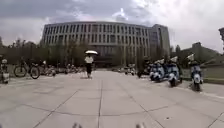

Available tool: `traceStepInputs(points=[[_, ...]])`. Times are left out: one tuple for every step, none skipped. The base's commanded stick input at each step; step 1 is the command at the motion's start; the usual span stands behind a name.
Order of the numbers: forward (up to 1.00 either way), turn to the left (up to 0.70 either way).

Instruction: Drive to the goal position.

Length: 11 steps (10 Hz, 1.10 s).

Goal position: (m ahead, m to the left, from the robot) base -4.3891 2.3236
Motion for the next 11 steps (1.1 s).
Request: traceStepInputs(points=[[0.70,-0.13],[0.70,-0.13],[0.70,-0.13],[0.70,-0.13],[0.70,-0.13],[0.70,-0.13],[0.70,-0.13],[0.70,-0.13],[0.70,-0.13],[0.70,-0.13],[0.70,-0.13]])
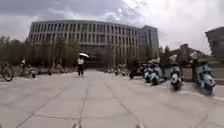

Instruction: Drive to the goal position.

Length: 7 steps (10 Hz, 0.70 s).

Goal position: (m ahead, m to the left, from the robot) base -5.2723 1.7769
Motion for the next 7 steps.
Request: traceStepInputs(points=[[0.70,-0.13],[0.70,-0.13],[0.70,-0.13],[0.70,-0.13],[0.70,-0.13],[0.70,-0.13],[0.70,-0.13]])
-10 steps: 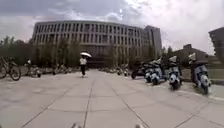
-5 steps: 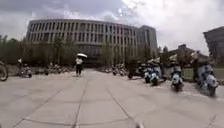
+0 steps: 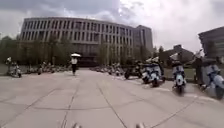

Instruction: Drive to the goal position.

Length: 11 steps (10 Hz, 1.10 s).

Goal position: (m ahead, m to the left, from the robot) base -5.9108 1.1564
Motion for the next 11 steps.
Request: traceStepInputs(points=[[0.70,-0.13],[0.70,-0.13],[0.70,-0.13],[0.70,-0.12],[0.70,-0.09],[0.70,-0.04],[0.70,-0.01],[0.70,0.00],[0.70,0.00],[0.70,0.00],[0.70,0.04]])
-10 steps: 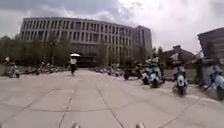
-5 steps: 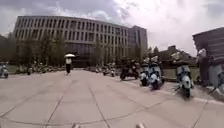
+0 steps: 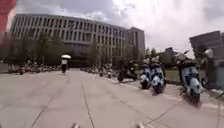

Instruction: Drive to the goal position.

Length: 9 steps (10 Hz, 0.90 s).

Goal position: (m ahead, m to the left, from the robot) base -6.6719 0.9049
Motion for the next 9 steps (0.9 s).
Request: traceStepInputs(points=[[0.70,0.14],[0.70,0.14],[0.70,0.14],[0.70,0.14],[0.70,0.14],[0.70,0.14],[0.70,0.14],[0.70,0.14],[0.70,0.14]])
